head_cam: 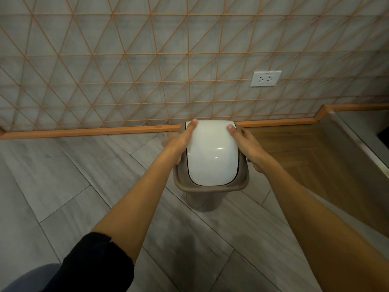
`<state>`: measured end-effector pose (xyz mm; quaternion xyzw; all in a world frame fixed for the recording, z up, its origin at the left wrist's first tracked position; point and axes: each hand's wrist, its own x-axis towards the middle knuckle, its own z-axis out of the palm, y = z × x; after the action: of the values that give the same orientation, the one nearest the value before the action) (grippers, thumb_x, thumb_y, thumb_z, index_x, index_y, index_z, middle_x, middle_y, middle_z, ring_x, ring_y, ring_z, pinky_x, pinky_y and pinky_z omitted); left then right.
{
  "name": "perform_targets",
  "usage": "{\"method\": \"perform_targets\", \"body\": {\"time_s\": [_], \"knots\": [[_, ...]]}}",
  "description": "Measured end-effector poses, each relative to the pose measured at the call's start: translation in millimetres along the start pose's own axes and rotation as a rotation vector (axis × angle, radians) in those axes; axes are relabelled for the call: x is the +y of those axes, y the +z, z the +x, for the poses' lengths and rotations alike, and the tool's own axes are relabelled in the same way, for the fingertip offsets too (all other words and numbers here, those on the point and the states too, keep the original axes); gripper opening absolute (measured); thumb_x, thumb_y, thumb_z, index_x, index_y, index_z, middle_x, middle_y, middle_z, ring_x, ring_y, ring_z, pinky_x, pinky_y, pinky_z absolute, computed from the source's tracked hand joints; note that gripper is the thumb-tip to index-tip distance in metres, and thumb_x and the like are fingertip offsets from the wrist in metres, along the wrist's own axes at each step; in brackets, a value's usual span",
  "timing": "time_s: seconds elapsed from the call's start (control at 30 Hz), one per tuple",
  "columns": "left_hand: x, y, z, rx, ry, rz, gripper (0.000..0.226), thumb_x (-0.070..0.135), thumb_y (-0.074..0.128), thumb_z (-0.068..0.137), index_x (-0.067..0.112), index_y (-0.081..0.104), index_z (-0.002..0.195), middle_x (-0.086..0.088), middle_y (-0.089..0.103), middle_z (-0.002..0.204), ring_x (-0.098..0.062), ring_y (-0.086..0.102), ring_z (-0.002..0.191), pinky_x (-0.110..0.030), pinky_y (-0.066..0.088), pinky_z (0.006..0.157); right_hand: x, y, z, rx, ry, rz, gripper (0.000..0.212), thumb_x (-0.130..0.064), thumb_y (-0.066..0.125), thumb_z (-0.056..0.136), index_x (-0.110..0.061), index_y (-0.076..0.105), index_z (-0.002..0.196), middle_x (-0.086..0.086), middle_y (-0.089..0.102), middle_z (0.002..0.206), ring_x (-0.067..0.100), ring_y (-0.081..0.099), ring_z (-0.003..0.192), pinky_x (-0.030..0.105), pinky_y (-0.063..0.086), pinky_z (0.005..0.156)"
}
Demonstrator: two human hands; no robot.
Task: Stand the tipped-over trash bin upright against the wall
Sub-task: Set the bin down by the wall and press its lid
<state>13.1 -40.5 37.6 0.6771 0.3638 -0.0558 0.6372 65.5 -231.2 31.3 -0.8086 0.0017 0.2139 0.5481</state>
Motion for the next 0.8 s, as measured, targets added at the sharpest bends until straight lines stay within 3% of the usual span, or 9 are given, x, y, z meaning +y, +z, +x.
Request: {"method": "perform_targets", "body": {"time_s": [0.07,0.1,0.2,0.27,0.4,0.47,0.67,0.8], "knots": [[-2,1,-9,0.109,0.178,0.053,0.101,0.069,0.057,0.08,0.016,0.013,0.154,-0.015,0.011,0.161,-0.036,0.026,0.144,-0.049,0.03,0.115,-3,-4,-7,0.068,-0.074,-0.131,0.09,-0.074,0.047,0.079,-0.029,0.018,0.151,0.004,0.029,0.157,0.029,0.035,0.139,0.049,0.036,0.109],[-5,2,-18,0.17,0.294,0.091,0.097,0.065,0.057,0.083,0.019,0.01,0.155,-0.011,0.009,0.162,-0.033,0.024,0.145,-0.048,0.029,0.113,-4,-5,-14,0.115,-0.129,-0.177,0.091,-0.074,0.047,0.079,-0.032,0.013,0.152,0.003,0.019,0.161,0.03,0.024,0.145,0.054,0.027,0.114],[-29,6,-46,0.299,0.646,0.176,0.086,0.057,0.06,0.085,0.031,0.013,0.152,0.0,0.021,0.157,-0.024,0.03,0.141,-0.044,0.034,0.109,3,-3,-42,0.222,-0.296,-0.28,0.09,-0.071,0.055,0.077,-0.044,0.008,0.149,0.0,0.009,0.163,0.03,0.015,0.147,0.059,0.022,0.114],[-53,13,-62,0.26,0.809,0.292,0.087,0.056,0.061,0.085,0.034,0.011,0.152,0.002,0.022,0.157,-0.02,0.026,0.143,-0.047,0.032,0.113,16,3,-59,0.223,-0.348,-0.36,0.094,-0.068,0.061,0.075,-0.05,0.003,0.147,0.0,0.002,0.163,0.033,0.008,0.148,0.062,0.019,0.112],[-98,23,-67,0.209,0.902,0.606,0.096,0.069,0.046,0.084,0.026,-0.003,0.153,0.003,0.0,0.164,-0.017,-0.008,0.15,-0.054,0.017,0.119,48,14,-77,0.192,-0.393,-0.495,0.102,-0.069,0.062,0.07,-0.05,-0.001,0.148,0.004,-0.007,0.163,0.036,-0.002,0.148,0.065,0.018,0.111],[-112,21,-60,0.206,0.909,0.699,0.097,0.073,0.041,0.083,0.026,-0.008,0.152,0.004,-0.007,0.162,-0.013,-0.016,0.149,-0.055,0.015,0.119,61,17,-79,0.171,-0.397,-0.515,0.104,-0.074,0.058,0.066,-0.05,-0.001,0.148,0.003,-0.009,0.162,0.036,-0.002,0.148,0.066,0.019,0.111],[-127,16,-36,0.227,0.942,0.851,0.088,0.064,0.041,0.09,0.023,-0.004,0.154,0.001,-0.001,0.164,-0.018,-0.014,0.15,-0.052,0.015,0.119,86,29,-74,0.093,-0.397,-0.29,0.097,-0.062,0.066,0.069,-0.057,0.006,0.145,-0.017,-0.009,0.159,0.021,0.003,0.148,0.059,0.042,0.105],[-128,17,-21,0.302,0.979,0.916,0.086,0.063,0.041,0.09,0.016,0.007,0.155,-0.003,0.006,0.163,-0.023,-0.008,0.15,-0.05,0.016,0.117,92,33,-61,0.086,-0.445,-0.254,0.098,-0.057,0.069,0.071,-0.058,0.005,0.145,-0.029,-0.014,0.152,0.016,0.003,0.149,0.057,0.042,0.106]]}}
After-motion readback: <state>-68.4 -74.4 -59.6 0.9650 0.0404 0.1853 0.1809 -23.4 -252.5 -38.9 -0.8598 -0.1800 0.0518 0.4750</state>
